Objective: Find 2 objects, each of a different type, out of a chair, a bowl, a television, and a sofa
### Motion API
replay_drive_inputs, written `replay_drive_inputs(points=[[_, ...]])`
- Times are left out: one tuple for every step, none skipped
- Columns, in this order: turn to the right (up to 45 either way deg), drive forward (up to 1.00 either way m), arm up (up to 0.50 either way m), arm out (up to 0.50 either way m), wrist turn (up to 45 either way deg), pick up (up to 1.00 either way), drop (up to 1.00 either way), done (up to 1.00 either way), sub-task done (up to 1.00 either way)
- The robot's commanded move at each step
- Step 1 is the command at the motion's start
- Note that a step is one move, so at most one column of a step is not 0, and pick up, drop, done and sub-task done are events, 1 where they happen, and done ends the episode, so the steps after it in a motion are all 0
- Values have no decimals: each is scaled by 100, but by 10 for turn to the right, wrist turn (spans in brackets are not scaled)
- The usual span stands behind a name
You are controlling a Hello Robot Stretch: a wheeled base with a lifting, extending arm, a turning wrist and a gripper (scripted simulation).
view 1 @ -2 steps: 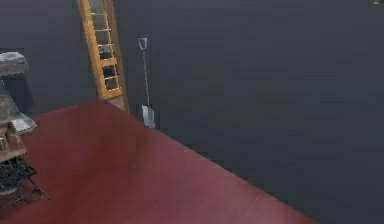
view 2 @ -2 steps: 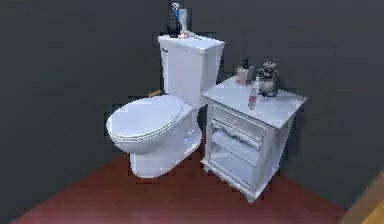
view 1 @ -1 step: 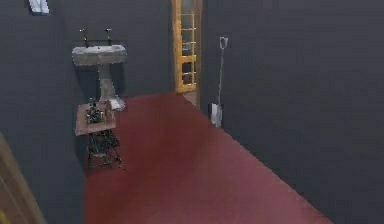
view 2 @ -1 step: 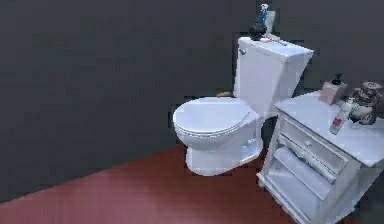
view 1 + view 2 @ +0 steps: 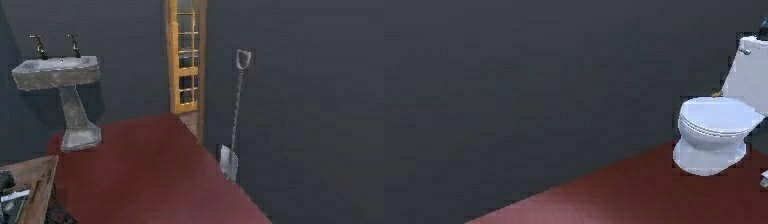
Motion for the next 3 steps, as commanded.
replay_drive_inputs(points=[[-150,0,0,0,0,0,0,0,0],[0,10,0,0,0,0,0,0,0],[0,100,0,0,0,0,0,0,0]])
